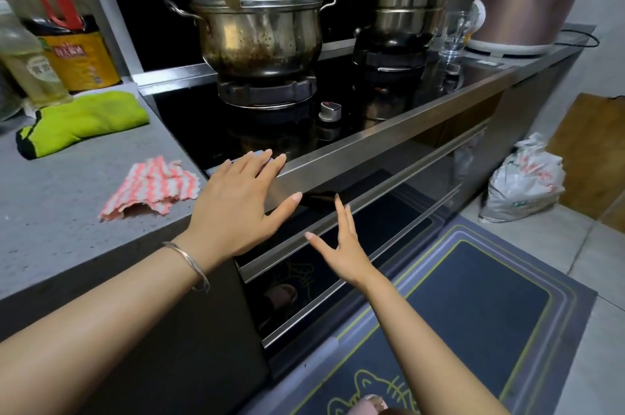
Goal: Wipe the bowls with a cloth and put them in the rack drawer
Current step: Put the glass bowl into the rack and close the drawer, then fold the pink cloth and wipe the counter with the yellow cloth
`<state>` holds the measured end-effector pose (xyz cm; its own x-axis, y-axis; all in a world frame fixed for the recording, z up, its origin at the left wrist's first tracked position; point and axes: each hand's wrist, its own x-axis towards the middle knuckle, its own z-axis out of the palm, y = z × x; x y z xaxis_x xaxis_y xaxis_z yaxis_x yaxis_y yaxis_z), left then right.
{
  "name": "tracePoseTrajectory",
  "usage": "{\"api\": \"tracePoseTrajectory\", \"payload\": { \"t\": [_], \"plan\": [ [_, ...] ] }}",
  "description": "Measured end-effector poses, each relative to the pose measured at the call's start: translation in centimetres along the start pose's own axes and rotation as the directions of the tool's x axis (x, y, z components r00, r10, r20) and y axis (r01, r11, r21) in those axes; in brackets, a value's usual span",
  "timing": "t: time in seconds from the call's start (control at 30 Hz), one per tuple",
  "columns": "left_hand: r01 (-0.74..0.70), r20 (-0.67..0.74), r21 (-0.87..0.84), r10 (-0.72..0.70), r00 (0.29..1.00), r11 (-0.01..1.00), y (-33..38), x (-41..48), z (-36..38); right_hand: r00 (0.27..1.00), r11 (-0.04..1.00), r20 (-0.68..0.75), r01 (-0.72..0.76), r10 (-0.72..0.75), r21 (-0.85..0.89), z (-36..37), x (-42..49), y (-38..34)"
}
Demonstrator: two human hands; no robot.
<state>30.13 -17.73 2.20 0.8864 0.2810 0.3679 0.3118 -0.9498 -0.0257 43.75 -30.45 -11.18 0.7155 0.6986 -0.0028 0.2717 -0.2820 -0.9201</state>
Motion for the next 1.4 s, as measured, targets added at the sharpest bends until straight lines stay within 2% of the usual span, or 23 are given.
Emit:
{"api": "tracePoseTrajectory", "payload": {
  "t": [0.1,0.23,0.33,0.4,0.47,0.53,0.63,0.73,0.83,1.03,1.1,1.17,1.27,1.33,1.4],
  "plan": [
    [0.009,0.041,-0.041,-0.007,0.999,0.999,-0.1,0.0,-0.3,0.988,0.992,-0.084,0.124,-0.126,-0.026,-0.3,-1.9,-2.3],
    [-0.028,0.123,-0.273,0.064,0.99,0.962,-0.5,-0.3,-2.2,0.936,0.946,-0.149,0.309,-0.32,-0.095,-0.8,-4.9,-6.7],
    [-0.093,0.04,-0.28,0.108,0.993,0.955,-1.3,-1.4,-4.6,0.89,0.902,-0.15,0.414,-0.43,-0.125,-1.0,-6.4,-10.1],
    [-0.069,-0.017,-0.269,0.067,0.998,0.961,-2.8,-2.3,-6.6,0.873,0.879,-0.119,0.459,-0.473,-0.128,-0.7,-7.0,-12.7],
    [0.001,-0.007,-0.245,-0.003,1.0,0.969,-5.0,-3.1,-8.1,0.871,0.865,-0.038,0.481,-0.49,-0.142,0.1,-7.2,-15.2],
    [0.076,0.063,-0.227,-0.063,0.996,0.971,-7.5,-3.9,-9.0,0.861,0.841,0.057,0.506,-0.505,-0.192,1.3,-7.0,-17.4],
    [0.129,0.137,-0.229,-0.099,0.986,0.965,-10.4,-4.8,-9.3,0.862,0.831,0.131,0.506,-0.489,-0.23,2.7,-6.2,-19.7],
    [0.167,0.176,-0.231,-0.127,0.976,0.958,-11.0,-5.1,-8.8,0.886,0.85,0.153,0.464,-0.438,-0.249,3.2,-5.2,-20.8],
    [0.185,0.135,-0.227,-0.157,0.978,0.956,-10.3,-4.6,-7.9,0.905,0.862,0.164,0.424,-0.393,-0.277,3.2,-4.5,-21.2],
    [0.228,0.109,-0.082,-0.218,0.97,0.97,-8.7,-2.7,-7.1,0.933,0.881,0.106,0.36,-0.344,-0.308,2.2,-4.3,-21.5],
    [0.245,0.13,-0.118,-0.23,0.965,0.962,-8.8,-2.3,-7.3,0.933,0.875,0.104,0.361,-0.346,-0.324,1.8,-4.4,-21.7],
    [0.298,0.151,-0.327,-0.262,0.953,0.897,-9.3,-2.5,-7.5,0.931,0.873,0.103,0.365,-0.35,-0.323,1.6,-4.5,-22.0],
    [0.309,0.137,-0.744,-0.317,0.939,0.593,-10.1,-3.3,-8.9,0.925,0.885,0.1,0.379,-0.366,-0.269,1.6,-4.6,-23.0],
    [0.274,0.143,-0.862,-0.313,0.939,0.428,-10.7,-3.8,-10.5,0.927,0.902,0.092,0.376,-0.365,-0.212,1.9,-4.6,-24.2],
    [0.299,0.227,-0.915,-0.267,0.937,0.27,-11.1,-4.4,-12.2,0.932,0.924,0.09,0.36,-0.351,-0.13,2.2,-4.7,-25.8]
  ]
}}
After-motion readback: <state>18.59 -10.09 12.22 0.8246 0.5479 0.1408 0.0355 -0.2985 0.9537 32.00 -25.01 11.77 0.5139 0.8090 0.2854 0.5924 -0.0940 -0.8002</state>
